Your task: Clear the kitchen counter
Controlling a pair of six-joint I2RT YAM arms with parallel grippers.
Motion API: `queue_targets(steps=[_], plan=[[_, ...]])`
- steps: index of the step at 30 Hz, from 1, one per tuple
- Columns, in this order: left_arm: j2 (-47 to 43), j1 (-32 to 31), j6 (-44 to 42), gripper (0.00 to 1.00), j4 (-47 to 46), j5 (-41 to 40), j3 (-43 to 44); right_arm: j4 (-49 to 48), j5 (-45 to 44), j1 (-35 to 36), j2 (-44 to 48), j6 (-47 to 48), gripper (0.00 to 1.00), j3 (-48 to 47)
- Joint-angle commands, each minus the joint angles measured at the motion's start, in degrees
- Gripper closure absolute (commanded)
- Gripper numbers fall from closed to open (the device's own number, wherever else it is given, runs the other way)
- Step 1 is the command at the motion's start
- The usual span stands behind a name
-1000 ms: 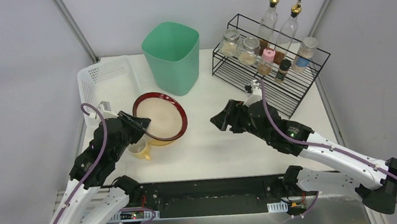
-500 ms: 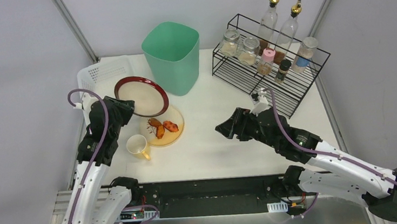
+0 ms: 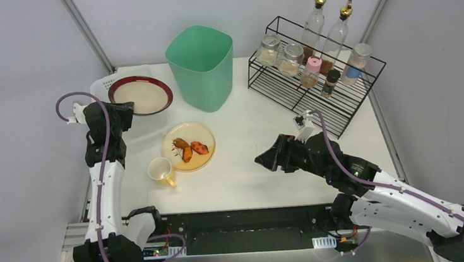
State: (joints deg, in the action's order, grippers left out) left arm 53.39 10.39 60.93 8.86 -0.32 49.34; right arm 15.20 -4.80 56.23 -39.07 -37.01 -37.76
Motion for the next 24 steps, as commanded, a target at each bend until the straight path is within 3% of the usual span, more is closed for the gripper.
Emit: queue_targets(steps=[1,13,24], plan=[[2.0,3.5,5.5,1.0,-17.8,4.2,1.6,-0.6,3.1,-0.1,-0.3,1.2,0.24,-0.8],[12.3,8.7,8.5,1.0,-24.1,-1.8,0.9,-0.7,8.0,-0.1,-2.8,2.5,0.21,-0.4],[27.3,11.6,8.5,1.0,-30.3,1.9,5.9,-1.3,9.7,-0.1,-6.0,3.6,0.17,0.4]])
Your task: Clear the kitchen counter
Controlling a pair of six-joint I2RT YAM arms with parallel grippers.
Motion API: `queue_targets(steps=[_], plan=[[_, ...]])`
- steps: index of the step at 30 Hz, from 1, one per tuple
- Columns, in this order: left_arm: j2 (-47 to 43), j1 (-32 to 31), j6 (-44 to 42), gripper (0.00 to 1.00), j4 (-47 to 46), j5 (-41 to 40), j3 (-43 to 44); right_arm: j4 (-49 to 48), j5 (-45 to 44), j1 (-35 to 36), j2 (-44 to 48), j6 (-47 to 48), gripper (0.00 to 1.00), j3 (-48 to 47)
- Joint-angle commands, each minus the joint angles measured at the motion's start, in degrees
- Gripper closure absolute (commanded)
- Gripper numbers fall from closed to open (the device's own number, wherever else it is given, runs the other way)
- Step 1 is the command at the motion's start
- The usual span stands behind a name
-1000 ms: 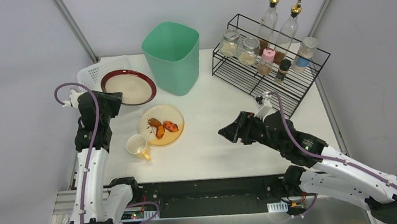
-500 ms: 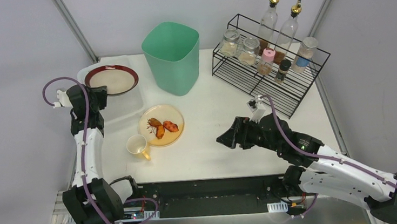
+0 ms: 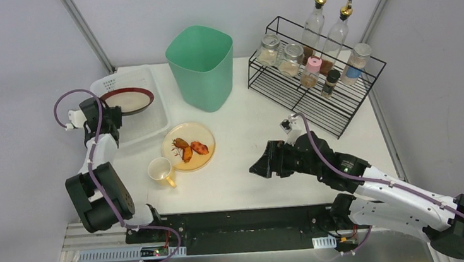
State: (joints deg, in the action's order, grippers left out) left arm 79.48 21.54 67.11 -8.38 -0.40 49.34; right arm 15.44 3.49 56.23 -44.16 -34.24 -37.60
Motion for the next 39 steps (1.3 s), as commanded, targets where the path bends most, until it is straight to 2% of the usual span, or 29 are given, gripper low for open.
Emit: queue_targets(steps=[1,15,24,28,34,39], plan=[[2.3,0.4,2.3,1.0,-13.1,1.9,6.5,-1.7,1.4,-0.1,-1.3,0.8,0.17,0.4],[16.2,0.5,3.7,1.0,-18.5,1.5,10.1,-2.0,1.0,-0.1,-4.7,0.2,0.14,0.8],[23.3,0.4,4.2,0.99,-21.2,4.6,10.8,-3.3,1.1,-0.1,-6.9,-0.7,0.13,1.1],[24.1,0.4,4.5,0.77,-22.1,5.8,9.3,-3.3,1.0,-0.1,-7.0,-0.7,0.12,1.1],[24.2,0.4,4.1,0.59,-21.2,8.6,6.7,-2.8,1.2,-0.1,-6.3,-0.7,0.11,1.3],[23.1,0.4,1.9,0.4,-14.0,10.2,7.4,-1.8,1.3,-0.1,-5.2,-0.8,0.1,1.2]])
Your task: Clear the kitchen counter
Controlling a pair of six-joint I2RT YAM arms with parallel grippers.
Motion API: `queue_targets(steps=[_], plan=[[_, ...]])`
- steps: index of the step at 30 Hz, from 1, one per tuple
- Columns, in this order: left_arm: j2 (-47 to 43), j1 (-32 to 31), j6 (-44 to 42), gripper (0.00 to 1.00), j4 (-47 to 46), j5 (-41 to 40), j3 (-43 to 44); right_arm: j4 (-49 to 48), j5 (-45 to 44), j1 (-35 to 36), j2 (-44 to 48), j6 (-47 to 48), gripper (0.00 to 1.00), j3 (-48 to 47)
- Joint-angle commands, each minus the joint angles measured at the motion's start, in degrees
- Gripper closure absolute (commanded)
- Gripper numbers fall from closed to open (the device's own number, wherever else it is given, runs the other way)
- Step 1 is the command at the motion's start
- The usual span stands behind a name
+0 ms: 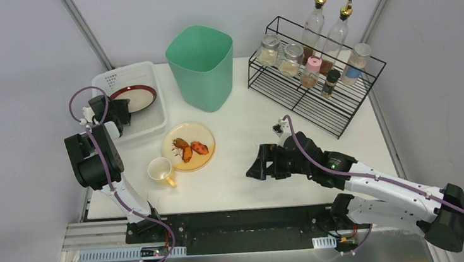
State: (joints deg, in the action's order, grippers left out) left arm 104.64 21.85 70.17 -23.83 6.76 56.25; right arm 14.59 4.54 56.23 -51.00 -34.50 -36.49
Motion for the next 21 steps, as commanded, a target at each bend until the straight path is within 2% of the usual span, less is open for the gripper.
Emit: queue_targets(steps=[1,4,10,11,13,16,17,18,21], plan=[[-2.3,0.1,-1.7,0.36,4.1,3.0,1.2,-0.6,0.2,-0.1,1.9,-0.5,0.09,0.0],[-2.6,0.1,-3.1,0.32,11.4,3.6,3.6,0.0,0.0,-0.1,2.9,-0.5,0.08,0.3],[-0.9,0.1,-6.8,0.3,29.5,4.9,10.9,1.2,0.5,-0.1,3.5,-0.6,0.02,0.0],[-0.6,0.1,-7.5,0.3,31.6,5.0,11.9,1.4,0.5,-0.1,3.5,-0.5,0.02,-0.2],[-0.3,0.1,-8.7,0.23,35.8,5.3,13.7,1.8,0.7,-0.1,3.7,-0.3,0.01,-0.4],[-0.9,0.1,-11.1,0.22,40.4,6.7,16.1,2.8,0.8,-0.1,3.7,0.4,0.01,-0.9],[-1.5,0.1,-11.9,0.07,41.3,6.9,16.2,3.1,0.4,-0.1,3.4,0.5,0.01,-1.2],[-2.3,0.1,-12.8,0.02,42.3,7.0,16.2,3.4,0.3,-0.1,3.0,0.6,0.01,-1.4],[-4.2,0.1,-15.7,0.01,44.5,8.8,16.1,3.5,-0.5,-0.1,1.8,0.2,0.01,-1.9]])
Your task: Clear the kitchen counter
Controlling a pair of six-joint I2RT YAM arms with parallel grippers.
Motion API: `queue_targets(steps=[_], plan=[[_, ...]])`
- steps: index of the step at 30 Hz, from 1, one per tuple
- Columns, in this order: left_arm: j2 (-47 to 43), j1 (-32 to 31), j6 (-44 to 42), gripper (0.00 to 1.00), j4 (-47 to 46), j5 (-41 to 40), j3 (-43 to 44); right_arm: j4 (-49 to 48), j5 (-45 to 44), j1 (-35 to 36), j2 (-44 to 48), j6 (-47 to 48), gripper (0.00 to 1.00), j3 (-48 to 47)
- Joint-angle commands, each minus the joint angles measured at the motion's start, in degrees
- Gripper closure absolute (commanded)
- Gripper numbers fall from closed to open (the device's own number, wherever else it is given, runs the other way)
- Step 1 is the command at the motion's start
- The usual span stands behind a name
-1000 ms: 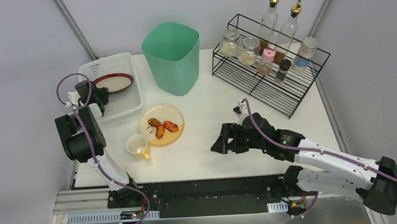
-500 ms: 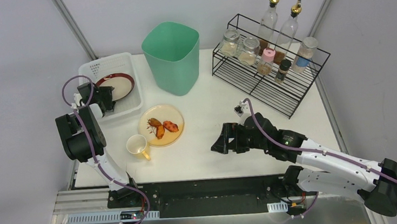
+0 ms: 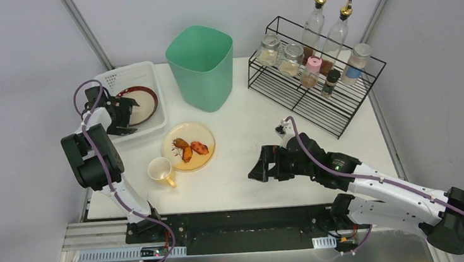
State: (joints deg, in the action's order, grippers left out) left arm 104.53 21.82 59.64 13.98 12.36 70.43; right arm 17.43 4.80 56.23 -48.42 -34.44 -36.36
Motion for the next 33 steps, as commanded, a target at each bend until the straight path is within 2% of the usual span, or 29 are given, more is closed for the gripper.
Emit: queue_targets(steps=[1,5,9,12,16,22,26,33], plan=[[-4.7,0.2,-5.8,0.01,7.5,4.3,1.8,0.8,-1.4,-0.2,-1.3,-0.2,0.01,-2.4],[-9.7,0.1,-7.3,0.01,9.2,7.1,-0.7,1.0,-7.0,-0.7,-3.3,-1.2,0.01,-4.3],[-15.1,0.1,-11.6,0.01,12.1,9.9,-1.1,2.5,-12.4,-2.8,-7.3,-6.1,0.01,-6.4],[-18.9,0.1,-14.4,0.02,15.7,11.6,-1.3,0.1,-8.6,-5.7,-11.1,-7.9,0.01,-7.2],[-25.6,0.1,-17.9,0.02,19.4,12.4,-3.4,-4.1,-8.3,-5.7,-15.4,-9.1,0.04,-8.5],[-33.9,0.1,-23.3,0.03,24.8,13.6,-7.9,-4.5,-3.3,-5.0,-26.8,-8.2,0.23,-16.0],[-36.9,0.1,-29.8,0.03,29.3,17.8,-8.9,-6.9,-1.5,-4.1,-34.7,-10.2,0.33,-19.2],[-43.1,-1.1,-32.6,0.01,31.4,21.4,-13.7,-15.3,-1.6,-3.1,-45.0,-15.4,0.38,-21.6]])
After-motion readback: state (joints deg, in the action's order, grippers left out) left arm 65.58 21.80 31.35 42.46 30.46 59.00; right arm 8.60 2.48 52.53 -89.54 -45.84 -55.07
